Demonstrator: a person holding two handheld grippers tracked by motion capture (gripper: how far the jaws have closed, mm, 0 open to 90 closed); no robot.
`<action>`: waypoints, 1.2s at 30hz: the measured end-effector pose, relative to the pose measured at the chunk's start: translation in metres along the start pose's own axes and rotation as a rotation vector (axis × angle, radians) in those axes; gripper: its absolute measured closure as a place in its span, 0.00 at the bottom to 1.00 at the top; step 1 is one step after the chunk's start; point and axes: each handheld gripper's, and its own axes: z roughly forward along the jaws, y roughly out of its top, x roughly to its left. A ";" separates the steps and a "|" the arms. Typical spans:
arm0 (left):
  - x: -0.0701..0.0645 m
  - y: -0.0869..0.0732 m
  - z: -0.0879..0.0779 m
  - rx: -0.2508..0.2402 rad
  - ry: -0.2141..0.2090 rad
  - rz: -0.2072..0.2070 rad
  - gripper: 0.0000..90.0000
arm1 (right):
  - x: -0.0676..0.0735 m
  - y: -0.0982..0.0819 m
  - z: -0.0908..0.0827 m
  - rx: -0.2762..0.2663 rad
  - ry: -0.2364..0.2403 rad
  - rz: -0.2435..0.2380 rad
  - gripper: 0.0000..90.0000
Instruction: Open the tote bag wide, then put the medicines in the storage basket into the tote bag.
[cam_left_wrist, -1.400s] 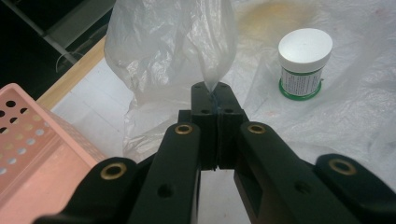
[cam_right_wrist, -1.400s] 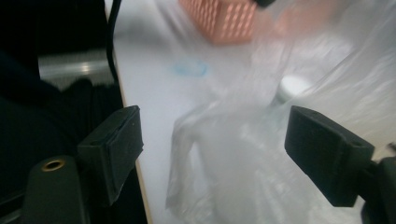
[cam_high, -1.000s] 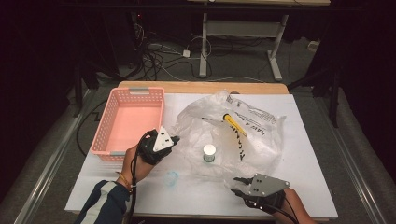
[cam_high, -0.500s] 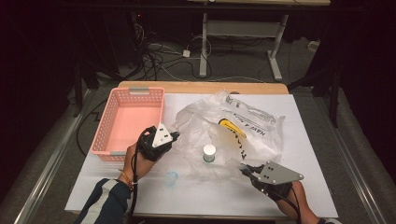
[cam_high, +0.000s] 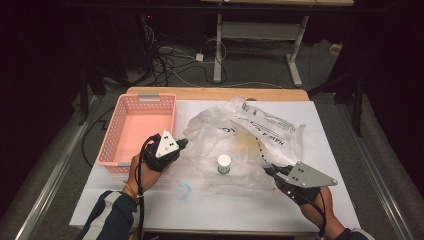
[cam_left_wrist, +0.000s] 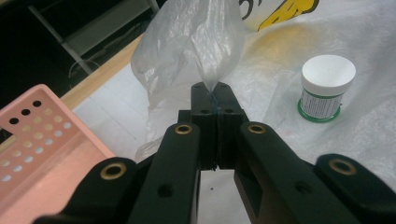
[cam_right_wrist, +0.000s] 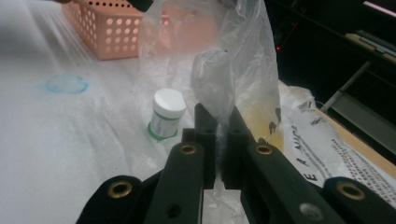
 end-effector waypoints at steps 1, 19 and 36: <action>0.000 0.000 -0.001 -0.002 -0.001 0.000 0.97 | -0.001 0.000 -0.001 -0.006 -0.008 0.000 1.00; 0.006 -0.001 -0.027 -0.068 0.039 -0.038 0.97 | -0.013 0.010 -0.009 -0.070 -0.052 -0.007 1.00; 0.014 0.023 -0.063 -0.146 0.093 0.007 0.97 | -0.025 0.038 -0.028 -0.152 -0.090 -0.050 1.00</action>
